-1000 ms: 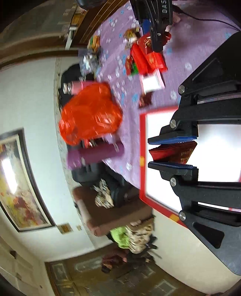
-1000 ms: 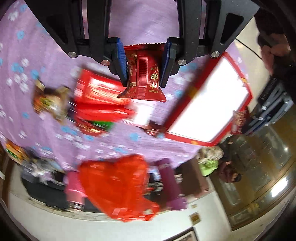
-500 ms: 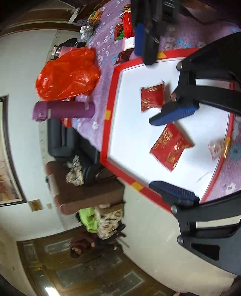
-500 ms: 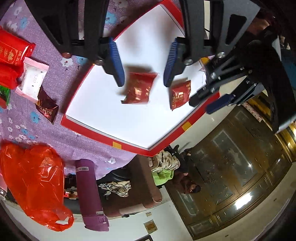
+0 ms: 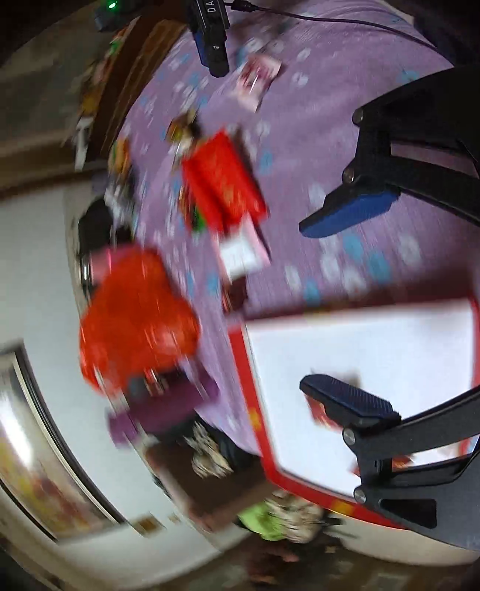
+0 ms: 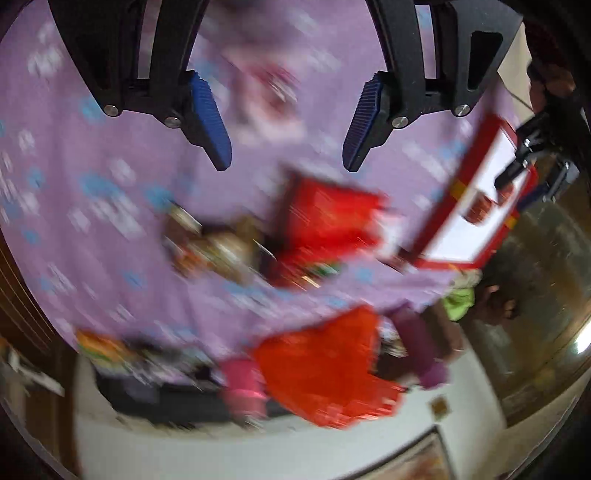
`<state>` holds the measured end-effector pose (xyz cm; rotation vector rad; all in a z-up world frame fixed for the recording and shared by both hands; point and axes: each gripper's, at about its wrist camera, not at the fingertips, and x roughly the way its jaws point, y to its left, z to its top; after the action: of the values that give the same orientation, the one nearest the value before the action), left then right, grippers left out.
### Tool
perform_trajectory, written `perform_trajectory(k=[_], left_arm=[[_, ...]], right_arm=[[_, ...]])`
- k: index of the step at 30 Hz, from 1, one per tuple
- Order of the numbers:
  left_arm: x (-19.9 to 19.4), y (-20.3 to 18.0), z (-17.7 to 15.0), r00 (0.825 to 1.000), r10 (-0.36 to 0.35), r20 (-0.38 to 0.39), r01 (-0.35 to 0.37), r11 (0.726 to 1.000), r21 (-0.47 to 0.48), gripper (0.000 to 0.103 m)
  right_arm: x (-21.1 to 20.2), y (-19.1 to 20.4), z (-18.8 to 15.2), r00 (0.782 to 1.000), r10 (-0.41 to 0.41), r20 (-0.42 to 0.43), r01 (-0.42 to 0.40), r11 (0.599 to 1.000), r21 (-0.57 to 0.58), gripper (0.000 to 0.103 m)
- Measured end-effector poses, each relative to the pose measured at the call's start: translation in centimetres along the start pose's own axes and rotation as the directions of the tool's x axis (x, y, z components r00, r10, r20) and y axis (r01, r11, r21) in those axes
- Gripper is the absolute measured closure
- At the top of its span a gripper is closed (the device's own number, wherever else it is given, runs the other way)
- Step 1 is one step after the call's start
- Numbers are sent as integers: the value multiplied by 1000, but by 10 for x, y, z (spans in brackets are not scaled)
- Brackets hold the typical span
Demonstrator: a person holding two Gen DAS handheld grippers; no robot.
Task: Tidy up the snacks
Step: 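Grasp the pink Lotso candy with the right gripper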
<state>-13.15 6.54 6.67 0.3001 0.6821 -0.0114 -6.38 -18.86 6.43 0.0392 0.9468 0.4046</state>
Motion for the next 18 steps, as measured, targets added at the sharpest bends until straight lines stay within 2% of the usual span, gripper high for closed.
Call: perform_trajectory(k=[2,5,9,12,15,18], left_arm=[[1,-23,10,1000,-18,24,16,996,86,24],[8,-46,27,999,-4,50,-6,981,194,24],[20,-48,51,998,-15,59,1,973,232,24],[38,-51,69,998,-58,40,46,966,253,24],[59,-58,81,998,-61,27,50,953,300,25],[79,-67,94,996,-95,2,88,930,358,25]], right_arm=[[1,-16,-11,999,-6,-31,7,1000,21,37],[-2,-11,-18,1000,11,-22,-11,1000,-17,37],[10,11,-13,1000,14,-23,-17,995,-103,38],[29,17,-16,997,-21,-69,12,991,-134,39],[46,14,-21,993,-44,-112,28,990,-140,48],[43,10,-22,995,-44,-91,30,988,-152,58]])
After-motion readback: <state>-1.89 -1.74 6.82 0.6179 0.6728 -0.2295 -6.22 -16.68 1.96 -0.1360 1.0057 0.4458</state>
